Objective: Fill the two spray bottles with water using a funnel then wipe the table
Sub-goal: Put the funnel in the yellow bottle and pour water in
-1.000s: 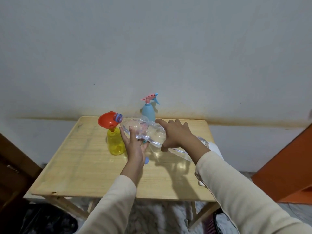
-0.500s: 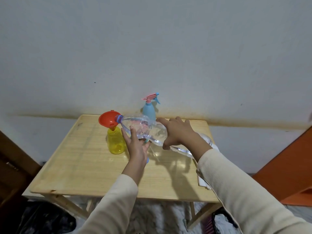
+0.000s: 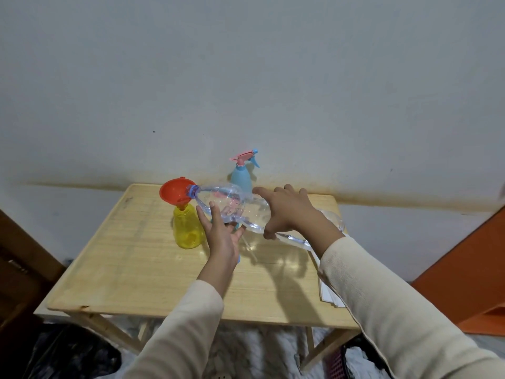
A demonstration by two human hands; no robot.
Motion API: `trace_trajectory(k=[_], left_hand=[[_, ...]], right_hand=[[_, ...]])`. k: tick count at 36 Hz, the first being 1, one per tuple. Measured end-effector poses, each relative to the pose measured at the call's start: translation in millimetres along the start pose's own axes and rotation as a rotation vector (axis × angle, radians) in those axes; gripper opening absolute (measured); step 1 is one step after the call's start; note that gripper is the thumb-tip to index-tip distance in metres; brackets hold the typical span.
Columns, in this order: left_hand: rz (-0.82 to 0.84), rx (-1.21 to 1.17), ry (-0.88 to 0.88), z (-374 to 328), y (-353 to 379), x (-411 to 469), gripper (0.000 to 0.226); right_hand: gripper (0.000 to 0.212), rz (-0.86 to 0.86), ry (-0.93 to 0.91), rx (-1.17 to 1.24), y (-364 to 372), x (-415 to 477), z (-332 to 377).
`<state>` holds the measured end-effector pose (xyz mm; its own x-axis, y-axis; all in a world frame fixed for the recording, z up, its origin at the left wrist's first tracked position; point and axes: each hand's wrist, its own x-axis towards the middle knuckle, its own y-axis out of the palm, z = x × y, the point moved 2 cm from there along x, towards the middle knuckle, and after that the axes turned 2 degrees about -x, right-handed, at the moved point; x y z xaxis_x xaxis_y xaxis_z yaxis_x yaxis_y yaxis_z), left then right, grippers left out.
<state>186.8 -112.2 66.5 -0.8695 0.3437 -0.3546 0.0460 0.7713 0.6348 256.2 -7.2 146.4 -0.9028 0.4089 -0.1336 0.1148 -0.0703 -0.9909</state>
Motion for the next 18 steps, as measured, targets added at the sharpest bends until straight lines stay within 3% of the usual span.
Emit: trace_trajectory(k=[18], left_hand=[[0.005,0.006,0.004,4.2,-1.0,6.7,0.061]], right_hand=[[0.096,-0.006,-0.01,-0.043,-7.4,-0.1,0.7]])
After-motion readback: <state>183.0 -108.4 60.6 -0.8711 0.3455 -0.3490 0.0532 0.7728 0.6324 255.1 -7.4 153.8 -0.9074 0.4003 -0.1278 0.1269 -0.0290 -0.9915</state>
